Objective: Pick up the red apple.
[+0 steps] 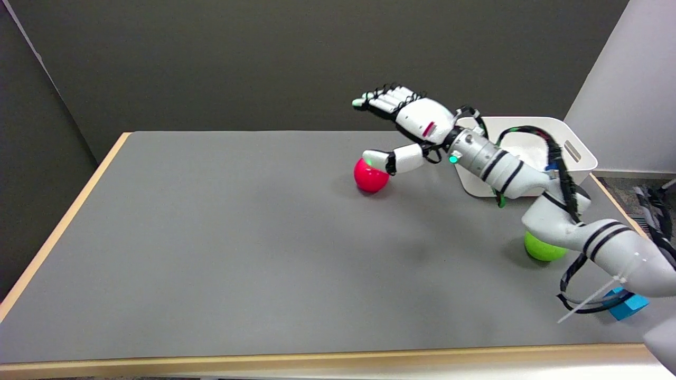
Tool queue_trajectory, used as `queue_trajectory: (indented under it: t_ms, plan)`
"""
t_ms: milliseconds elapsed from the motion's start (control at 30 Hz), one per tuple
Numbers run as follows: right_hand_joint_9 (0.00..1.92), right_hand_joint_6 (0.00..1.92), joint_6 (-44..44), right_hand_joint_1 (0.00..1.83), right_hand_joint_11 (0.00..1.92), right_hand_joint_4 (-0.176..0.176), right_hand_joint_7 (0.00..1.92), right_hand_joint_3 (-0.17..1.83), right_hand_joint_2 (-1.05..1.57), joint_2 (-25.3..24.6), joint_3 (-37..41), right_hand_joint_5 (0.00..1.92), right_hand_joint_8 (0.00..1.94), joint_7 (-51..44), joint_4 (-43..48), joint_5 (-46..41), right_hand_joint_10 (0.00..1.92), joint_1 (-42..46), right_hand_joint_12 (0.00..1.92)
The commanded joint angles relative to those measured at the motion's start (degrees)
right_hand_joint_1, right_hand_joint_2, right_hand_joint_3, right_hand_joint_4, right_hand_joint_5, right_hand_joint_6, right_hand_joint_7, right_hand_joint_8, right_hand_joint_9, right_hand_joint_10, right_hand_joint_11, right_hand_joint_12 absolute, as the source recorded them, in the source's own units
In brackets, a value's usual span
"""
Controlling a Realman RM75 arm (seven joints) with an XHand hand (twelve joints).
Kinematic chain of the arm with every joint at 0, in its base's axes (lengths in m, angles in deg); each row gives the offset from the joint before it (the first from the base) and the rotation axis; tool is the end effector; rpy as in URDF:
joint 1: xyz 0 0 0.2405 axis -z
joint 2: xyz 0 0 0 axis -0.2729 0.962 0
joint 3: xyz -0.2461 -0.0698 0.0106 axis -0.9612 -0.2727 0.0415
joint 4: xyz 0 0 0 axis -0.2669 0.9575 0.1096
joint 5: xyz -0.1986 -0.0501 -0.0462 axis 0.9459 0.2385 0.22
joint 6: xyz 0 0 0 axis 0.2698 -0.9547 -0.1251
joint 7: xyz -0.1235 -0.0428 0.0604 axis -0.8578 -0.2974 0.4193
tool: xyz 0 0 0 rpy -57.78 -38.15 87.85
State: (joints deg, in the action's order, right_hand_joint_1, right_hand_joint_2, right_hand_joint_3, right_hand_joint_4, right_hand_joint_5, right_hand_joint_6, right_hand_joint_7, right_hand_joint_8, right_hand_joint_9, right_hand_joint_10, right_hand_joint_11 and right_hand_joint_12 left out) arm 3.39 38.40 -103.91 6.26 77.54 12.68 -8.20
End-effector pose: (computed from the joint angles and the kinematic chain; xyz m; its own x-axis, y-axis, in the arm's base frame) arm -0.1897 -0.4143 0.3621 0.9872 0.1183 0.1065 -0.0456 -0.4311 0.9011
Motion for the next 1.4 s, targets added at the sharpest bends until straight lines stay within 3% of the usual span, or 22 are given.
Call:
queue_trajectory:
  t_ms: [33,133,200,300,400,500,900,1000,1233,1267,1400]
  plan:
    - [0.04,0.33,8.48,0.10,0.00,0.051,0.14,0.87,0.59,-4.60,-10.75,0.13,0.23,6.42,-13.22,11.71,0.50,-10.90,0.87]
    - [0.04,0.39,8.52,0.09,0.00,0.053,0.12,0.96,0.54,-5.82,-11.99,0.10,0.27,6.42,-17.37,11.93,0.48,-12.53,0.89]
    - [0.04,0.33,8.20,0.11,0.00,0.054,0.13,0.87,0.59,-6.87,-12.44,0.13,0.22,6.42,-20.01,12.77,0.49,-13.25,0.86]
    - [0.04,0.37,8.21,0.13,0.00,0.057,0.12,0.92,0.57,-7.81,-12.56,0.11,0.25,6.42,-21.65,14.02,0.48,-13.64,0.85]
    - [0.04,0.40,8.17,0.13,0.00,0.060,0.10,0.98,0.54,-8.12,-12.56,0.09,0.27,6.42,-22.29,14.35,0.47,-13.72,0.84]
    - [0.03,0.32,8.05,0.15,0.00,0.061,0.12,0.87,0.60,-8.37,-12.56,0.12,0.22,6.42,-22.65,14.19,0.48,-13.64,0.82]
    - [0.03,0.32,7.81,0.15,0.00,0.062,0.12,0.87,0.60,-9.59,-12.21,0.12,0.22,6.42,-24.23,13.95,0.47,-13.48,0.82]
    - [0.03,0.38,7.23,0.14,0.00,0.065,0.10,0.98,0.55,-10.06,-12.11,0.08,0.26,6.42,-24.83,13.95,0.47,-13.48,0.81]
    - [0.04,0.35,6.22,0.15,0.00,0.066,0.12,0.92,0.59,-10.80,-11.88,0.10,0.24,6.42,-26.28,13.87,0.47,-13.52,0.80]
    - [0.05,0.32,5.93,0.16,0.00,0.067,0.14,0.88,0.62,-10.80,-11.80,0.12,0.22,6.22,-26.37,13.87,0.47,-13.44,0.81]
    - [0.17,0.40,5.18,0.10,0.00,0.075,0.25,1.00,0.60,-10.80,-11.33,0.13,0.34,5.94,-26.57,13.87,0.60,-13.09,0.96]
